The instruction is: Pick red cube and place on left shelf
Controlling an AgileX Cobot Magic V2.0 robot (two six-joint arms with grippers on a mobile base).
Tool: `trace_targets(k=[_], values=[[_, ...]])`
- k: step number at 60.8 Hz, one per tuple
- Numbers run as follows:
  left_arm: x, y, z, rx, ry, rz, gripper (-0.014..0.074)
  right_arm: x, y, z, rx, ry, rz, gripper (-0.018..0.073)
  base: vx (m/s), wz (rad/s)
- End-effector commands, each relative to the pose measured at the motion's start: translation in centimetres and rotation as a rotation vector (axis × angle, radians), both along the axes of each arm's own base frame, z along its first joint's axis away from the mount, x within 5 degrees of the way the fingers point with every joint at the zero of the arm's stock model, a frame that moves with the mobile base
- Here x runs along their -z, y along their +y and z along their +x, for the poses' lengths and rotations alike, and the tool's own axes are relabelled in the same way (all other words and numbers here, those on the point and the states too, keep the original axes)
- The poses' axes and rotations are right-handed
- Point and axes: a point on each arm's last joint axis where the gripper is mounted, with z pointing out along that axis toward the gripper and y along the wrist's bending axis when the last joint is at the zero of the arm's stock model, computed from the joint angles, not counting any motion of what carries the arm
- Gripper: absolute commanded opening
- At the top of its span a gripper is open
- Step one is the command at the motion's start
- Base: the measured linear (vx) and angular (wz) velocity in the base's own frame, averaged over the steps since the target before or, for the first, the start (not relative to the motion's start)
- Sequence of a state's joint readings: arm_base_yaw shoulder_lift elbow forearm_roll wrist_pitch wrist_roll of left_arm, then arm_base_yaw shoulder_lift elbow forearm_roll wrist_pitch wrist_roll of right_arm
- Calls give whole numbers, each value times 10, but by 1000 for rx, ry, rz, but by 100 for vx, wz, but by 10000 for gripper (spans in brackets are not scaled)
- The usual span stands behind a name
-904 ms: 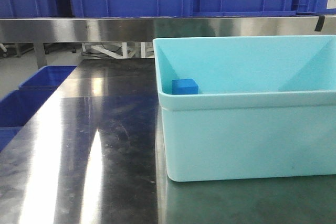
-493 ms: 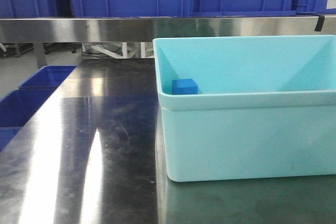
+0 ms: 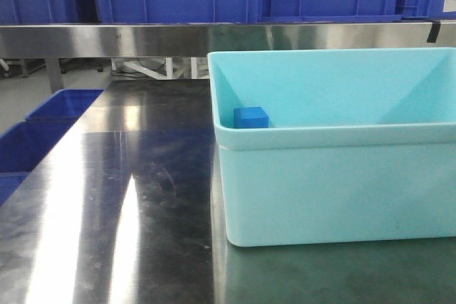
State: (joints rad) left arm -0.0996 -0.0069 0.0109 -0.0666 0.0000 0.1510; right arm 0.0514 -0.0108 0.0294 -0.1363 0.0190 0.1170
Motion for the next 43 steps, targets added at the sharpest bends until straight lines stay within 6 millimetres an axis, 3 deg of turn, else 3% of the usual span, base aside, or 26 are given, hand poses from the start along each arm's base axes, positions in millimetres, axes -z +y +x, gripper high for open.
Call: trace_targets(k=[1, 27, 35, 43], values=[[0, 0, 1, -2, -53, -4, 106, -17, 1, -4, -3, -124, -10, 53, 0, 0], [0, 0, 1, -2, -53, -4, 106, -30, 2, -2, -17, -187, 2, 53, 0, 0], [0, 0, 1, -2, -53, -4, 106, -58, 2, 12, -12, -94, 25, 53, 0, 0], [0, 0, 1, -2, -53, -4, 106, -94, 3, 39, -7, 11, 21, 53, 0, 0]])
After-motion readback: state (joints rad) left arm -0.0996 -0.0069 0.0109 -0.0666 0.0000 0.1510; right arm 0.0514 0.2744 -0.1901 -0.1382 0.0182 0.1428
